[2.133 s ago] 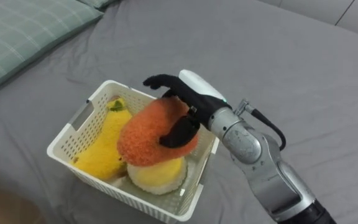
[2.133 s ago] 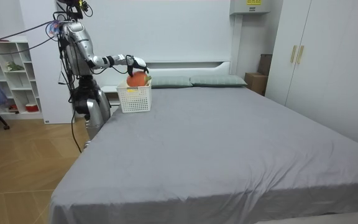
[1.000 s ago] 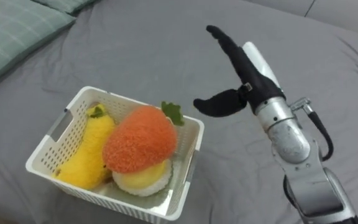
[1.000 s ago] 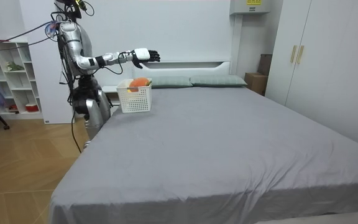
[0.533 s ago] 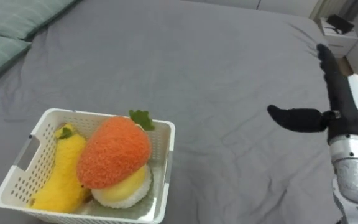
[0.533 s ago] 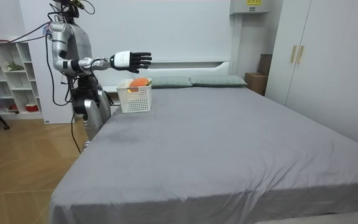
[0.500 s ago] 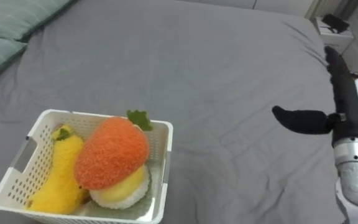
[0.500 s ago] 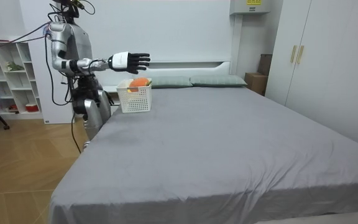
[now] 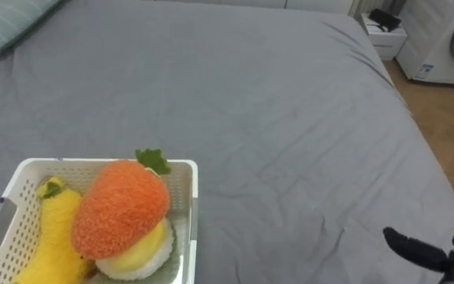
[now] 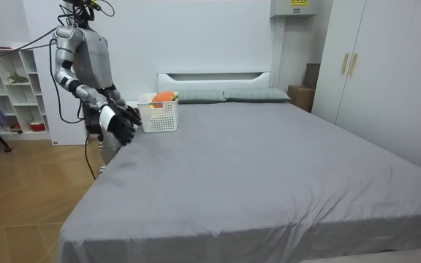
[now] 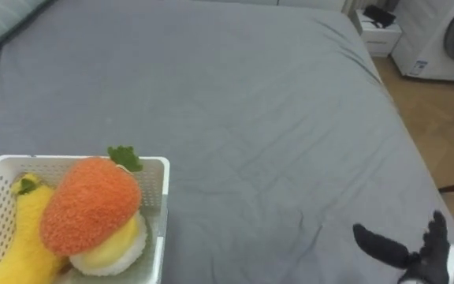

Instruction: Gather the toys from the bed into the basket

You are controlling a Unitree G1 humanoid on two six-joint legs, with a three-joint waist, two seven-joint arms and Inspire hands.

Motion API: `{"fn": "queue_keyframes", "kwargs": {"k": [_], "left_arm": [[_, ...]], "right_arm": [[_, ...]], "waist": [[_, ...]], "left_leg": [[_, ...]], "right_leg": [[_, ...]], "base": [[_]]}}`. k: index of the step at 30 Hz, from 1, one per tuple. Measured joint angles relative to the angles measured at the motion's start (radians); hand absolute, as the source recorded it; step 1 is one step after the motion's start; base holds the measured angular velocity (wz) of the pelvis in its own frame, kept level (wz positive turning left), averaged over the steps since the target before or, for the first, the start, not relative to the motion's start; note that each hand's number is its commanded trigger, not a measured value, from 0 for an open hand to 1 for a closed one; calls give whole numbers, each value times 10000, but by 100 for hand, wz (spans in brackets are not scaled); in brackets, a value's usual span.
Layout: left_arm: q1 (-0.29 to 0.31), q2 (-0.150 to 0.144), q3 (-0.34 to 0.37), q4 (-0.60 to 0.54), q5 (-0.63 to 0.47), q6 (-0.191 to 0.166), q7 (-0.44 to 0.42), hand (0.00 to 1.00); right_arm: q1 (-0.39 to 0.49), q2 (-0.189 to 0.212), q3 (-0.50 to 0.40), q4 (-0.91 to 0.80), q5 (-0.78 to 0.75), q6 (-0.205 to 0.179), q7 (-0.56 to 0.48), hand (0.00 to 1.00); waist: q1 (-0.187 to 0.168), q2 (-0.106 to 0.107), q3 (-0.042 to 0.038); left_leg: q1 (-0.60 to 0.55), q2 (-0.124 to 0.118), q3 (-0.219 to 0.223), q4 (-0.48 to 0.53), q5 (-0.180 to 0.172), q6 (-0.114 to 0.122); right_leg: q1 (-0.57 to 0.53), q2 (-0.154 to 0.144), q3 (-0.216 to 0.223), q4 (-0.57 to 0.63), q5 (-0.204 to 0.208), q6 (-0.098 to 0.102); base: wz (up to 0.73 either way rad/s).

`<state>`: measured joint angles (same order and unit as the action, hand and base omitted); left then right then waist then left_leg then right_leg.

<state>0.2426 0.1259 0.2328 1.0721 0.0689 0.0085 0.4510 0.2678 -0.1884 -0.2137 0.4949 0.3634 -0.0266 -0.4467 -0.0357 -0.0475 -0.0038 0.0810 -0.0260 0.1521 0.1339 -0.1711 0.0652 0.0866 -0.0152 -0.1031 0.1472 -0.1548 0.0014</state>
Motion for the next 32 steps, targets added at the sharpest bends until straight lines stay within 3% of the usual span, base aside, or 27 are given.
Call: {"fn": "queue_keyframes", "kwargs": {"k": [5, 14, 19, 24, 29, 32], "left_arm": [[37, 8, 205, 13, 5, -142, -8, 0], [282, 52, 427, 138, 18, -168, -340, 0], [328, 45, 727, 240, 360, 157, -938, 0], [187, -12, 794, 264, 431, 599, -1103, 0], [20, -195, 657, 317, 423, 625, -1102, 0], [-196, -240, 143, 459, 418, 651, -1095, 0]], "right_arm": [[26, 172, -1132, 2879, 1763, -176, -47, 0], [477, 410, -1656, 6494, 1868, -214, 247, 0], [317, 356, -1562, 8142, 1321, 452, 1510, 0], [54, 402, -625, 8773, -91, 1400, 2589, 0], [-586, 401, -600, 8761, -1222, 1561, 2841, 0], [-1030, 375, -9, 8640, -1915, 1597, 2860, 0]], "waist": [[-177, 40, 20], [-489, -15, -8], [-396, 20, -40], [-253, 106, -54], [-288, 107, -44], [-193, 156, -33]], "left_leg": [[-40, -7, -6, -10, -15, -1], [10, -24, 8, 12, -62, -16], [2, -37, -12, 22, -76, 0], [33, -29, -13, 123, -87, 0], [25, -34, -50, 132, -88, 3], [14, -33, -48, 111, -91, 4]], "right_leg": [[5, -5, 2, 3, -30, 5], [11, -15, 124, 53, -175, -22], [15, -26, 114, 57, -185, -22], [13, -19, 122, 73, -181, -29], [43, -17, 77, 66, -178, -31], [36, -6, 47, 59, -179, -30]], "base": [[1], [-1], [0], [0], [1], [0]]}}
